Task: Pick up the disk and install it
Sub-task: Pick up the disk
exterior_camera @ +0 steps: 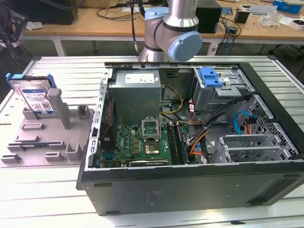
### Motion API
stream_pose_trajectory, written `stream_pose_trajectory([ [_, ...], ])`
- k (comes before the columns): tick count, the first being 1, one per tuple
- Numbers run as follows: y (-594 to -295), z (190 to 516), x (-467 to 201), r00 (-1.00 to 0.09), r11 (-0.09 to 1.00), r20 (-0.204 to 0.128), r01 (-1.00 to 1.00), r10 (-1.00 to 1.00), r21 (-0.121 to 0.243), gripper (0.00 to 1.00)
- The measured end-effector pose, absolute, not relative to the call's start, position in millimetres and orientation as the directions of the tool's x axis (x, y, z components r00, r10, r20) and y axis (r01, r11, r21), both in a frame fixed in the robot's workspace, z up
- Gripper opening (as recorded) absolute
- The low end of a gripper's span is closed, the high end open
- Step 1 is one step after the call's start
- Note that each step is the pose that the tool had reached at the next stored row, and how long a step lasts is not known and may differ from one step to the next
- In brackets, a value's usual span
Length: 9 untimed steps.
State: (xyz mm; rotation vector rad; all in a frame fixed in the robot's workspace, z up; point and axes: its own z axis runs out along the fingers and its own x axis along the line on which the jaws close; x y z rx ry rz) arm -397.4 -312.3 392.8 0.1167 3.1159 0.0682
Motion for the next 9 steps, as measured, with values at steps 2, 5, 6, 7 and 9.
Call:
stream_pose_trajectory([
  [2, -312.3, 392.8, -398.1, -0.997, 0.996, -0.021, 0.074, 0.075, 0.045, 0.11],
  [5, -312.3, 392.8, -398.8, -0.997, 0.996, -0.021, 0.074, 0.075, 0.045, 0.11],
  [6, -312.3, 392.8, -398.9, -0.997, 0.996, -0.021, 0.074, 0.075, 0.045, 0.11],
  [7, -312.4, 392.8, -399.0, -0.997, 0.996, -0.021, 0.074, 0.075, 0.045, 0.11],
  [9, -312.3, 392.8, -399.4, -0.997, 0.996, -0.021, 0.074, 0.075, 0.045, 0.11],
])
